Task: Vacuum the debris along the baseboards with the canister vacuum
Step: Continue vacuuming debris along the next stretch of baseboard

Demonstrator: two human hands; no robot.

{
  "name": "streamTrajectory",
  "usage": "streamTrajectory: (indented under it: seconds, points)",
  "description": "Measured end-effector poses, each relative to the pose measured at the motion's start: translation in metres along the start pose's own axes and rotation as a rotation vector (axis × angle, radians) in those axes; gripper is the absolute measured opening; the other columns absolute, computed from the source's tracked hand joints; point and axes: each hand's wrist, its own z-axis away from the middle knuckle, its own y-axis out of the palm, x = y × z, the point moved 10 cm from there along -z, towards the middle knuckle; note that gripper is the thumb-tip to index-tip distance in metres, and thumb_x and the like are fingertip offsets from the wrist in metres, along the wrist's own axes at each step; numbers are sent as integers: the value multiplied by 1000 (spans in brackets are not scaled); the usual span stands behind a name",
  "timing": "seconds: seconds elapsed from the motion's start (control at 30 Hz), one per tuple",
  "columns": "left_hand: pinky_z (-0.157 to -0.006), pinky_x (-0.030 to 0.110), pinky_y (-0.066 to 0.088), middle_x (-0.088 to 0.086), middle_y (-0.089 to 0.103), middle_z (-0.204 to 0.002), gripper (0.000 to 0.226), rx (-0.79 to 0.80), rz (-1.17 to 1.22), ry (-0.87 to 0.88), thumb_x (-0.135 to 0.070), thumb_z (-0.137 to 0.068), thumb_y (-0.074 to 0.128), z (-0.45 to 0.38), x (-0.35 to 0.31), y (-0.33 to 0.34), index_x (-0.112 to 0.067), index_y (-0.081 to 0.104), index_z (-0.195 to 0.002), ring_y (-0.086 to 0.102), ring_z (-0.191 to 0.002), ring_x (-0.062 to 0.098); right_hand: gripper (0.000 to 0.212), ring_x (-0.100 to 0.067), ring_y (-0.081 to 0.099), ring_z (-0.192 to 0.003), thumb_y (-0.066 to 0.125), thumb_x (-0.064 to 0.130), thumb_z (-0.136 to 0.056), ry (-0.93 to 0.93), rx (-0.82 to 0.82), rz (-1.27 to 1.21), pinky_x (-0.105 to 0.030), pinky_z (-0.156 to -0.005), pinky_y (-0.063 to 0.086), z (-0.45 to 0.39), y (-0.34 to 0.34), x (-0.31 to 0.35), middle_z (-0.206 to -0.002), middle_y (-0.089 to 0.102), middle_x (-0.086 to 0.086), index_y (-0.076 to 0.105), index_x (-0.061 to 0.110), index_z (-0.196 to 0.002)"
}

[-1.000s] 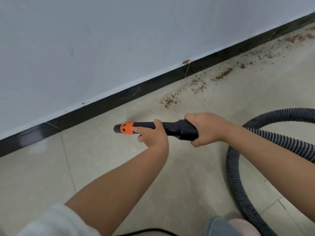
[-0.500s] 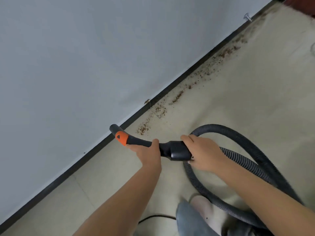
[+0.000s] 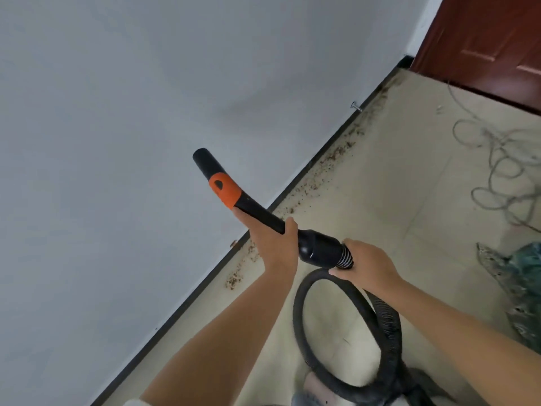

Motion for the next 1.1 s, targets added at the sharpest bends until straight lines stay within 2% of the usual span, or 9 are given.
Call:
streamTrajectory:
  seconds: [0.17,0.33,0.47,0.57,0.67,0.8,0.9,0.97,1.1]
  points:
    - [-54,15,42,-6,40,-80,96,237,-152,227,6,-77,55,-12,-85,49,-25,-1,-148,45,-64,5,37,-17,59,-84,74,35,-77,-10,70,-200,-24,-65,38,0,-21,8,-88,60,0,52,12,-96]
    - [-54,21,41,9,46,-88,98,342,-345,359,3,-72,58,-36,-109,53,-28,4,-149,47,-67,16,43,-16,54,-91,67,28,-85,-34,289,-216,-25,-80,44,-11,-1,25,-109,58,-5,47,8,-117]
    - [-65,32,48,12,48,-101,100,448,-626,419,-3,-75,62,-56,-106,43,-29,0,-149,54,-78,26,17,-16,46,-89,53,17,-93,18,348,-89,-17,-63,35,-21,13,16,-90,47,4,46,15,-107]
    - [-72,36,49,10,45,-106,99,563,-833,479,-4,-77,63,-72,-108,34,-28,0,-149,54,-83,27,26,-18,51,-93,46,15,-95,51,279,-66,-24,-77,40,-35,-1,20,-110,55,-6,50,7,-120]
    - [-69,35,46,11,46,-104,81,597,-955,513,-6,-77,64,-96,-117,13,-14,17,-142,54,-79,28,31,-23,55,-106,42,15,-98,32,94,-22,-30,-89,44,-57,-43,42,-120,57,-10,49,6,-126]
    - [-65,34,44,10,46,-90,51,680,-1099,466,-7,-78,64,-115,-114,-20,-3,33,-119,52,-75,28,37,-31,56,-107,49,7,-93,-131,-261,150,-37,-87,46,-80,-111,105,-121,56,-17,48,0,-129]
    - [-56,26,39,2,43,-80,42,786,-1166,423,-8,-79,64,-111,-94,-36,-8,33,-107,49,-66,19,47,-42,62,-82,72,-8,-66,-364,-477,301,-46,-67,55,-83,-139,164,-96,62,-26,58,-8,-111]
    - [-53,23,36,-2,39,-76,41,868,-1225,442,-9,-80,64,-105,-78,-38,-12,30,-104,44,-61,12,53,-38,62,-85,79,-2,-59,-439,-472,435,-46,-71,52,-92,-132,189,-98,63,-22,61,-4,-109]
    - [-55,23,38,-3,40,-76,42,918,-1203,484,-11,-80,64,-104,-64,-28,-12,32,-107,44,-62,12,38,-29,54,-101,70,20,-80,-529,-209,609,-37,-83,42,-107,-102,210,-108,60,-12,57,5,-112]
